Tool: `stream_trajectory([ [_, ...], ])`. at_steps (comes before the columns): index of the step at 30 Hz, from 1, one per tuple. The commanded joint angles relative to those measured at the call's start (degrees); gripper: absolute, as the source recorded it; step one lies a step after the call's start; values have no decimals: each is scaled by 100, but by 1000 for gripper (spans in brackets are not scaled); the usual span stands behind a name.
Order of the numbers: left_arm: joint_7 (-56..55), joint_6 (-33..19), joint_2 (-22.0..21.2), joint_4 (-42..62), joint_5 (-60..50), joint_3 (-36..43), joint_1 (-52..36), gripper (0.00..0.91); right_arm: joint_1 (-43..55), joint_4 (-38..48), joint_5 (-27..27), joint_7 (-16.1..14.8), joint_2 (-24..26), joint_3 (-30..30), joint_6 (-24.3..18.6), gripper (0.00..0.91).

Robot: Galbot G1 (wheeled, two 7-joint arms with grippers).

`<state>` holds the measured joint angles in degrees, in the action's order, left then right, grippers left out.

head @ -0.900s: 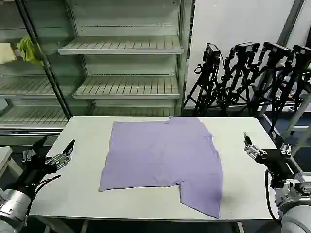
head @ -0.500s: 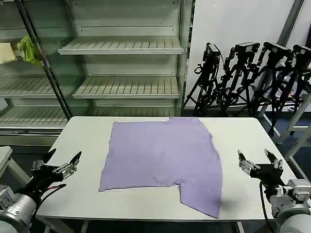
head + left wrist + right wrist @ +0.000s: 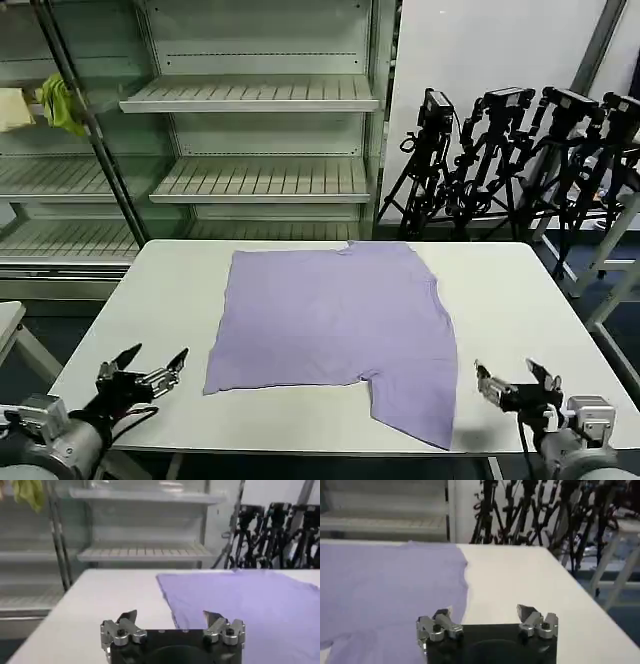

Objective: Fold and organize the clothes.

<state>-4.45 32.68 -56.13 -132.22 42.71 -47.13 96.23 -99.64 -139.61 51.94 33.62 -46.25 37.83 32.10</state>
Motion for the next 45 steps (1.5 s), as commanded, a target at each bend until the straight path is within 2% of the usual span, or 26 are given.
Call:
stream_trajectory([
  [1,8,43,5,213,-111,424,-40,907,-126,92,-26,28,-14,-203,102,907],
  [5,19,44,-39,305,-210,698,-151,907,-19,-45,-258,57,-120,-573,103,907],
  [14,27,41,-96,318,-306,926,-205,907,-85,-250,-501,124,-193,-992,102,907],
  [28,93,33,-245,700,-532,1307,-456,907,-471,-403,-780,274,-315,-1113,99,907],
  [31,119,30,-268,730,-572,1348,-477,907,-580,-425,-857,285,-363,-1136,98,846],
  [34,141,24,-282,755,-599,1372,-481,907,-706,-435,-991,269,-416,-1190,98,736],
  [38,163,7,-279,806,-657,1399,-486,907,-772,-414,-1097,267,-476,-1249,92,736],
  [40,167,4,-284,819,-666,1405,-496,907,-777,-408,-1135,264,-500,-1298,88,766],
  [45,176,-2,-298,831,-690,1416,-499,907,-782,-379,-1219,227,-524,-1364,64,756],
])
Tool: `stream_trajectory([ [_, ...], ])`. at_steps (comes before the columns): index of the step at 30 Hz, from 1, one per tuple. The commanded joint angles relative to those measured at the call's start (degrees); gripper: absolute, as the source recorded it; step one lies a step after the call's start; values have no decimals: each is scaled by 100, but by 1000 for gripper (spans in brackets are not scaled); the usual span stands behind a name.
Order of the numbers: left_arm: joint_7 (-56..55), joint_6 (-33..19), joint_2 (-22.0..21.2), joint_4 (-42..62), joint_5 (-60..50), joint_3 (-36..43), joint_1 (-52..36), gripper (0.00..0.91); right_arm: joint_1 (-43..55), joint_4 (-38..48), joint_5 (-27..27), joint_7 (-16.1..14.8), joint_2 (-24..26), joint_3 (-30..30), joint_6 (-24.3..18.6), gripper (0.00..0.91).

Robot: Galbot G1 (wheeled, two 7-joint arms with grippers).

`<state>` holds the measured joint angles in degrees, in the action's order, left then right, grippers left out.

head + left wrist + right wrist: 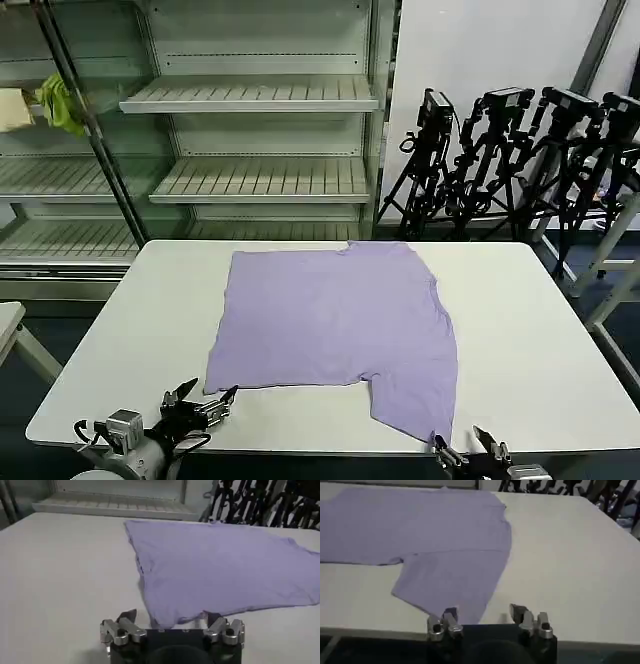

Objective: Fold and organize the clothes.

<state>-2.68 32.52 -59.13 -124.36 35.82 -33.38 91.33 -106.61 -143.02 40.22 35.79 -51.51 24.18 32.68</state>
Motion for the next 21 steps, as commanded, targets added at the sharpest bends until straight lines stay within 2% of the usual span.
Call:
stream_trajectory([
  [1,4,14,0,44,-13,44,-8,907,-79,-29,-53,13,-4,-12,7,756],
  [9,28,-10,-18,73,-55,38,10,897,-57,88,-169,-24,-33,-159,-48,746],
  [12,31,-30,-33,94,-79,39,17,877,4,135,-259,-40,-54,-288,-71,695],
  [15,43,-41,-48,82,-110,49,24,776,91,188,-310,-39,-69,-388,-79,665],
  [16,48,-41,-51,74,-120,49,25,715,112,204,-323,-40,-76,-418,-79,645],
  [18,49,-43,-55,66,-123,47,26,675,124,223,-369,-51,-83,-453,-91,605],
  [19,55,-42,-51,60,-128,49,32,615,126,233,-386,-61,-87,-470,-96,524],
  [21,57,-42,-48,58,-137,48,36,544,123,241,-405,-67,-90,-479,-97,494],
])
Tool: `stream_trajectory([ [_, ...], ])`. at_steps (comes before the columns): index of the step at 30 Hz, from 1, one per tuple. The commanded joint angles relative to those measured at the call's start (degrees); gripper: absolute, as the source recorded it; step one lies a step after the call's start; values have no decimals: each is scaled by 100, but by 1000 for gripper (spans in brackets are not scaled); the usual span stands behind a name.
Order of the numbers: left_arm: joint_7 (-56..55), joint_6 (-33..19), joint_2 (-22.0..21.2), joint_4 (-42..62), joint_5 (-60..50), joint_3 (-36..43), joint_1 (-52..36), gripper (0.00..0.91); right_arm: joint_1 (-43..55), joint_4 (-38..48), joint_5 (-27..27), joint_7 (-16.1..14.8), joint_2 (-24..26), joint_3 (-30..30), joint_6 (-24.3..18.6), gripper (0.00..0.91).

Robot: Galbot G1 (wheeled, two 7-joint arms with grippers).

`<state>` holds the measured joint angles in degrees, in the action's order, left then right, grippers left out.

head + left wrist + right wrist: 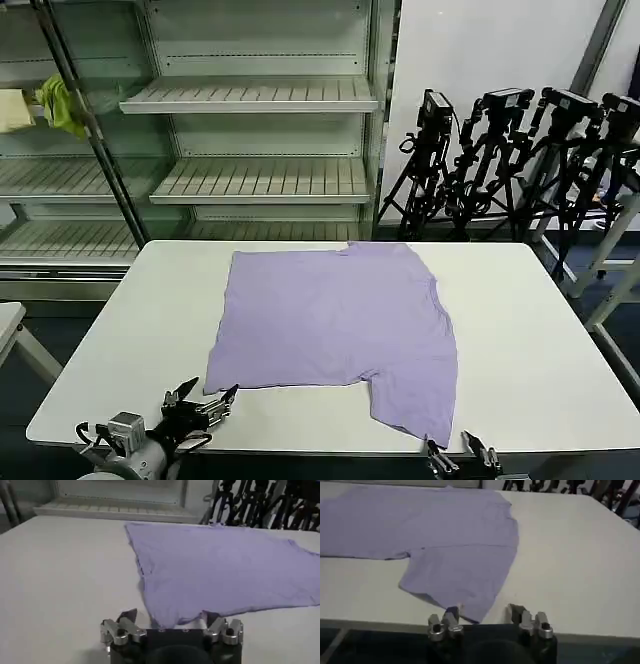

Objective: Fold and organize the clothes.

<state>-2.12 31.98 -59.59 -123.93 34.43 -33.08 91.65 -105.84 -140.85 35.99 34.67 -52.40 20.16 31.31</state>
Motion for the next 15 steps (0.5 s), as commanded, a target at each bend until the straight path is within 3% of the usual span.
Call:
stream_trajectory([
  [1,7,11,0,15,-6,15,4,484,36,37,-23,25,-4,-83,28,484],
  [4,16,10,0,19,-31,14,4,393,15,47,-73,4,-7,-86,15,443],
  [5,26,6,-1,20,-41,16,7,363,8,53,-93,1,-4,-86,4,333],
  [7,31,2,-3,22,-58,15,11,322,-3,65,-116,-18,-3,-82,-14,222],
  [9,34,-2,-5,24,-72,13,13,302,-11,67,-121,-27,-5,-80,-19,191],
  [13,46,-13,-3,23,-95,6,31,141,-45,91,-174,-59,-6,-79,-56,10],
  [15,51,-17,1,19,-99,-2,41,40,-68,88,-186,-83,-4,-67,-68,0],
])
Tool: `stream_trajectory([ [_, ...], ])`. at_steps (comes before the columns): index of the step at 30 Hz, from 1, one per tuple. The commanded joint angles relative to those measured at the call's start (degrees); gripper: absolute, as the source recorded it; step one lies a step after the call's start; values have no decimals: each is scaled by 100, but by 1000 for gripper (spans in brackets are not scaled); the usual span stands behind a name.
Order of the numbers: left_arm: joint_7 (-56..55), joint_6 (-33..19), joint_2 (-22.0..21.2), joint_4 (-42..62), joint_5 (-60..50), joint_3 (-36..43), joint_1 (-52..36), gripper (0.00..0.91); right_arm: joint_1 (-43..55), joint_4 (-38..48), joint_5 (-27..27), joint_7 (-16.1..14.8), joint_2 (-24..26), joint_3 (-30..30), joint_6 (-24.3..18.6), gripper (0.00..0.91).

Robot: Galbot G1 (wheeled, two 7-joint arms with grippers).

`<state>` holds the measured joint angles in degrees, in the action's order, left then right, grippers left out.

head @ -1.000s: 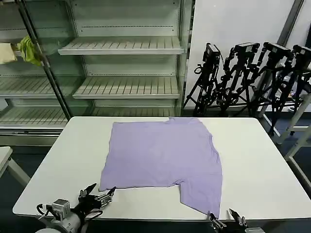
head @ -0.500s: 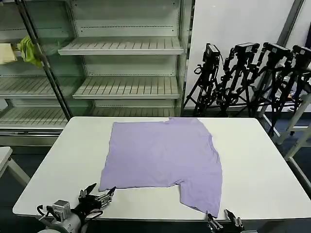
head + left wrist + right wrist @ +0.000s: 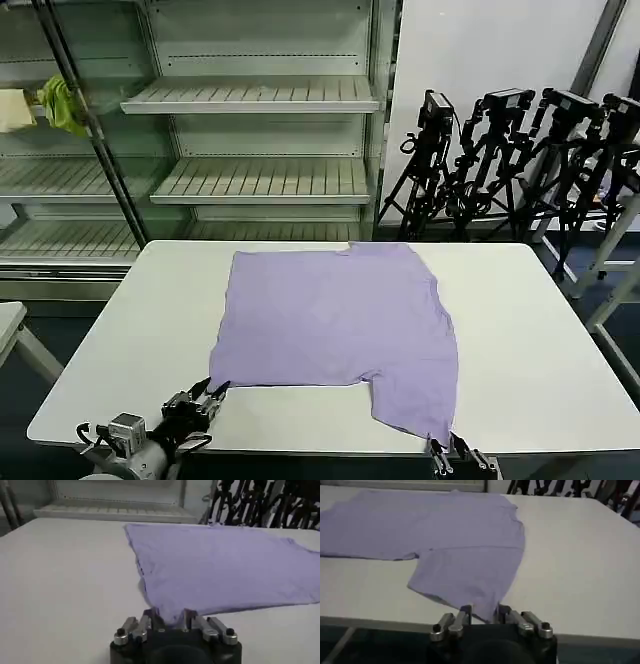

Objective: Fold and organize the clothes.

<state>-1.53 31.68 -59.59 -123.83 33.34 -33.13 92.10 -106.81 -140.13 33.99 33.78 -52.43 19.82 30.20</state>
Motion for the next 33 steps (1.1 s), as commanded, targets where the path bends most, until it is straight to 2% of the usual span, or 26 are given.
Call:
stream_trajectory([
  [1,-5,11,0,9,-1,2,0,20,21,13,3,7,0,-30,34,0],
  [17,59,-130,20,-44,-170,-51,101,10,-151,-47,-130,-25,51,68,-107,0],
  [27,61,-128,276,-344,-101,-374,530,10,-651,-430,-24,33,417,729,-190,0],
  [33,54,-101,312,-611,-89,-593,819,10,-897,-714,-38,103,490,910,-207,0],
])
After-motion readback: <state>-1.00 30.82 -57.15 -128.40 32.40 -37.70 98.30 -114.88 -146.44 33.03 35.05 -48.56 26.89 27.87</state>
